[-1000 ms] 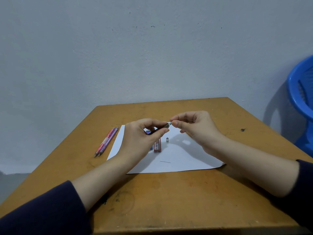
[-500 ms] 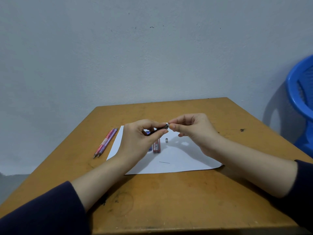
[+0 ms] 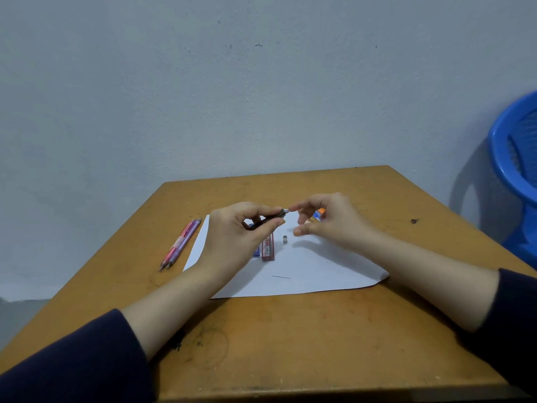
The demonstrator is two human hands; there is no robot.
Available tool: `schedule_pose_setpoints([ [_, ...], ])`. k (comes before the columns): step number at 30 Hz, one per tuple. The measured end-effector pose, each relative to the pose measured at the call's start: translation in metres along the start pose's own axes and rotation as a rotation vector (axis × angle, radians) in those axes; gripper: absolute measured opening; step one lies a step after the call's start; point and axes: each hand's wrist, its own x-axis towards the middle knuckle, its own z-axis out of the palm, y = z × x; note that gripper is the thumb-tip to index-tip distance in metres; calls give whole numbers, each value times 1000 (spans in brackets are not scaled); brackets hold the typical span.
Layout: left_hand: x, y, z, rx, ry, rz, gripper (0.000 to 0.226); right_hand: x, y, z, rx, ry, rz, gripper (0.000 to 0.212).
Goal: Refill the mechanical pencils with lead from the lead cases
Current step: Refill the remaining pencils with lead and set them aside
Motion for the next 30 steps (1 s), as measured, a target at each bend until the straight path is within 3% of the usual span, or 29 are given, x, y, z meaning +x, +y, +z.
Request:
schedule_pose_setpoints([
  [3,1,-2,-3,68,15,62,17,0,3,3,-293,-93,-111,33],
  [8,2,-4,-3,96,7,92,18,1,2,14,-369,-171,-185,34],
  [20,4,-5,-4,135,14,107,18,-1,-1,25,-421,-148,-177,20],
  [25,4,-6,-5,128,7,92,17,-2,-3,20,-273,-56,-82,18],
  [30,4,-7,-4,129,12,79,16,-4,-8,13,49,39,44,12],
])
